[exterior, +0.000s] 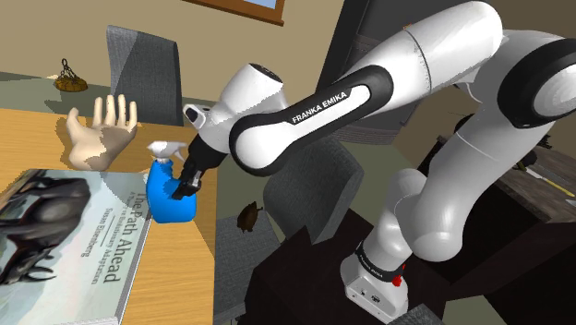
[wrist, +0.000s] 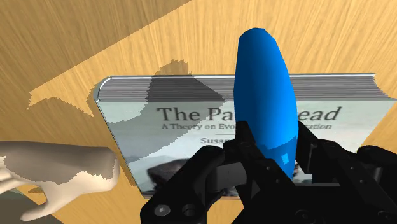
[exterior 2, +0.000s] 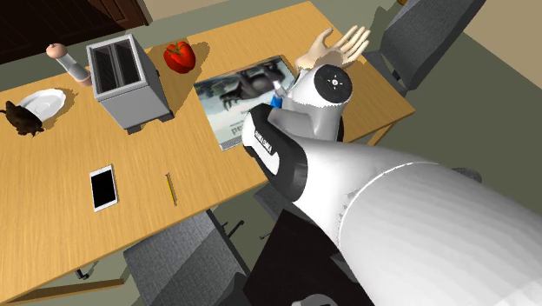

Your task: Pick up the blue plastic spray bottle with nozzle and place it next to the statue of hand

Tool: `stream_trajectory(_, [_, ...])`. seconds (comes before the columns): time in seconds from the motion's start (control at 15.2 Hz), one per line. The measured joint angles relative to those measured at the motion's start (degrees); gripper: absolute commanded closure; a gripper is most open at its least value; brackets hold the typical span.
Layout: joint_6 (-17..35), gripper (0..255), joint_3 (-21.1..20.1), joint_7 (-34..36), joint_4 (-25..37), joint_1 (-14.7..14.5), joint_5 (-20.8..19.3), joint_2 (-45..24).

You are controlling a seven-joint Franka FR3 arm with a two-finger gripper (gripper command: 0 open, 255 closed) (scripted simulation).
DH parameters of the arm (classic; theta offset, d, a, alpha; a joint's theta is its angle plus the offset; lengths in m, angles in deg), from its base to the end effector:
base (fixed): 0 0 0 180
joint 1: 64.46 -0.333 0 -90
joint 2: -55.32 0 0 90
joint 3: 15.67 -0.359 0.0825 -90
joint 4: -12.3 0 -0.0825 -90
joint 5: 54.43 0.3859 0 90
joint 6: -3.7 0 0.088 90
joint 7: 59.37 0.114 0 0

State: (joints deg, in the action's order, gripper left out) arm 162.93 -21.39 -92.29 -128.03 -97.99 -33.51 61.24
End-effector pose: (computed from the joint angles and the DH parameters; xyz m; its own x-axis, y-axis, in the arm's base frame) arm 0.3996 0.3080 0.4189 0.5209 0.7246 0.4512 0.8120 -0.5836 -0.0001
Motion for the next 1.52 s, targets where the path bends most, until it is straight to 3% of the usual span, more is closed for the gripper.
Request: stream_trajectory(1.52, [-18.2, 255, -0.2, 6.7, 9.3, 2.3, -6.4, 9.1])
